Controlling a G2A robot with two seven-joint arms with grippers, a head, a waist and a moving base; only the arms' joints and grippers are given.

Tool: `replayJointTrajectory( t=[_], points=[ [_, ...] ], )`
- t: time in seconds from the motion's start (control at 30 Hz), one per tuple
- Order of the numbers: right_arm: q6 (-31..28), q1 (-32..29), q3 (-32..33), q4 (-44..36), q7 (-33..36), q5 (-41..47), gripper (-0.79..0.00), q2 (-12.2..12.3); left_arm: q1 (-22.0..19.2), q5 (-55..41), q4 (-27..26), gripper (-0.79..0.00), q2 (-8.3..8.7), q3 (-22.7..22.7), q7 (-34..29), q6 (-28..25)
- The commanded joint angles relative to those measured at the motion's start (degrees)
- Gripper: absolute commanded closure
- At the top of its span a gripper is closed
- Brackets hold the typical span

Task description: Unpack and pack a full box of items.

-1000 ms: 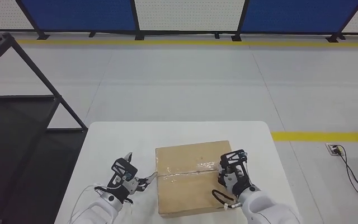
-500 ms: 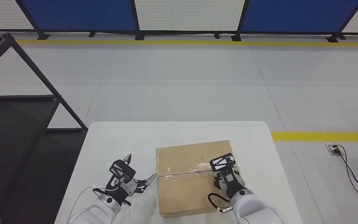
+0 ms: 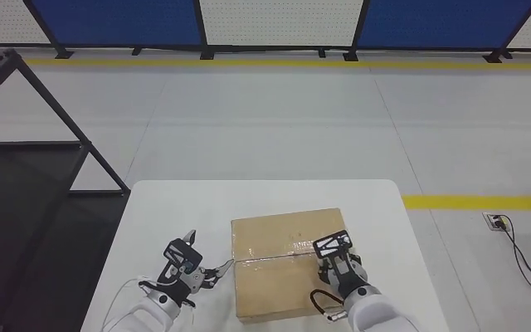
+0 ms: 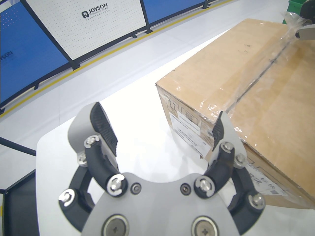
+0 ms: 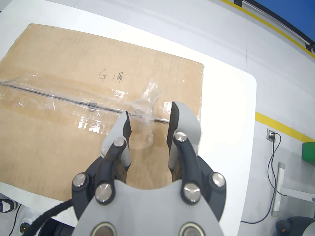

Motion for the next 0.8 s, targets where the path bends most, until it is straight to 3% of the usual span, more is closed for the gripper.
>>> replayJointTrajectory(
  t=[0.0, 0.1, 0.17, 0.27, 0.33, 0.37, 0.4, 0.43, 0.73, 0.77],
  points=[
    [0.41, -0.53, 0.5, -0.68, -0.62, 0.47, -0.363, 0.0, 0.22, 0.07, -0.09, -0.785, 0.07, -0.03, 0.18, 0.09],
    [0.76, -1.5, 1.83, -1.91, -1.67, 2.06, -0.388, 0.05, 0.67, -0.14, -0.39, -0.785, 0.15, -0.38, 0.88, 0.66],
    [0.85, -2.24, 3.01, -2.85, -2.92, 4.64, -0.582, 0.06, 1.21, -0.57, -0.91, -0.785, 0.19, -0.81, 1.76, 1.26],
    [-0.38, -3.08, 5.27, -3.88, -5.63, 11.52, -0.517, 0.08, 2.35, -1.37, -2.08, -0.785, 0.29, -1.79, 3.21, 1.86],
    [-3.03, -3.08, 6.77, -3.61, -7.16, 18.49, -0.385, 0.12, 3.26, -2.04, -3.06, -0.785, 0.36, -2.44, 4.52, 2.07],
    [-4.87, -2.74, 7.79, -3.04, -6.47, 21.43, -0.354, 0.23, 3.78, -2.82, -3.53, -0.785, 0.38, -2.72, 5.41, 1.87],
    [-4.87, -2.74, 7.79, -3.04, -6.47, 21.43, -0.456, 0.23, 4.35, -3.69, -3.93, -0.785, 0.42, -3.05, 6.25, 1.42],
    [-4.87, -2.74, 7.79, -3.04, -6.47, 21.43, -0.785, 0.23, 4.72, -4.21, -4.21, -0.785, 0.46, -3.31, 6.78, 1.0],
    [-4.94, -2.96, 7.74, -2.71, -7.09, 21.73, -0.785, 0.23, 4.72, -4.21, -4.21, -0.785, 0.46, -3.31, 6.78, 1.0],
    [-5.4, -3.22, 7.66, -2.13, -8.1, 22.21, -0.545, 0.27, 4.76, -4.24, -4.3, -0.785, 0.46, -3.18, 6.89, 0.77]
  ],
)
